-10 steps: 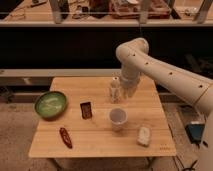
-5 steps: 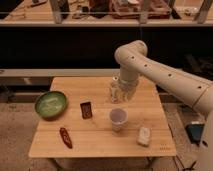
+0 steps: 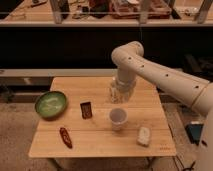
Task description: Knock the eraser over
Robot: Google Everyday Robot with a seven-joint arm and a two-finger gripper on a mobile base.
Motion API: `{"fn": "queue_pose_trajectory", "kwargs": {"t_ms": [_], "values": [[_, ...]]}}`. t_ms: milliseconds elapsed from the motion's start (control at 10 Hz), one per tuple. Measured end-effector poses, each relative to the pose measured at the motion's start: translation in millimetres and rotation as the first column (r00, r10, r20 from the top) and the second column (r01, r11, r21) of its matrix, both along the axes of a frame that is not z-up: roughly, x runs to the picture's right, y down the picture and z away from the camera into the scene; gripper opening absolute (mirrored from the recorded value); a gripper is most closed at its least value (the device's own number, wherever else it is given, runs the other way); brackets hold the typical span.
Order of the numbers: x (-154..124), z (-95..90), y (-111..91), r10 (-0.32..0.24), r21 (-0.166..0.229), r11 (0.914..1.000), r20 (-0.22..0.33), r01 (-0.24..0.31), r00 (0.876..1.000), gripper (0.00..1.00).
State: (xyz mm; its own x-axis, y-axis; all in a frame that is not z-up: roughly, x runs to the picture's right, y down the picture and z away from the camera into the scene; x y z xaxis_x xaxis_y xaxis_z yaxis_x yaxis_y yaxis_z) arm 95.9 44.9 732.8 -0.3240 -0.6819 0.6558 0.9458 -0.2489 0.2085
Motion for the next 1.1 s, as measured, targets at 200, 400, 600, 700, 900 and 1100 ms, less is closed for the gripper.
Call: {"fn": "queue_pose_trajectory", "kwargs": {"t_ms": [200,400,600,700,900,1100], "values": [[-7.6,5.6,-11.6,-0.014,-0.004,0.9999,-0.010,0.014,1.000,0.33],[-17.3,2.6,-20.2,-0.050,-0.007,0.9987,0.030,0.050,0.998,0.33],[-19.5,2.0,-16.5,-0.039,-0.011,0.9991,0.039,0.040,0.998,0.33],[-29.3,9.4,-15.3,-0.038,0.003,0.9993,0.055,0.038,0.998,0.33],[-37.1,18.5,-9.1,-0.049,0.009,0.9988,0.060,0.049,0.997,0.33],[-26.2,10.8,-4.0,-0.049,0.005,0.9988,0.062,0.049,0.997,0.33]]}}
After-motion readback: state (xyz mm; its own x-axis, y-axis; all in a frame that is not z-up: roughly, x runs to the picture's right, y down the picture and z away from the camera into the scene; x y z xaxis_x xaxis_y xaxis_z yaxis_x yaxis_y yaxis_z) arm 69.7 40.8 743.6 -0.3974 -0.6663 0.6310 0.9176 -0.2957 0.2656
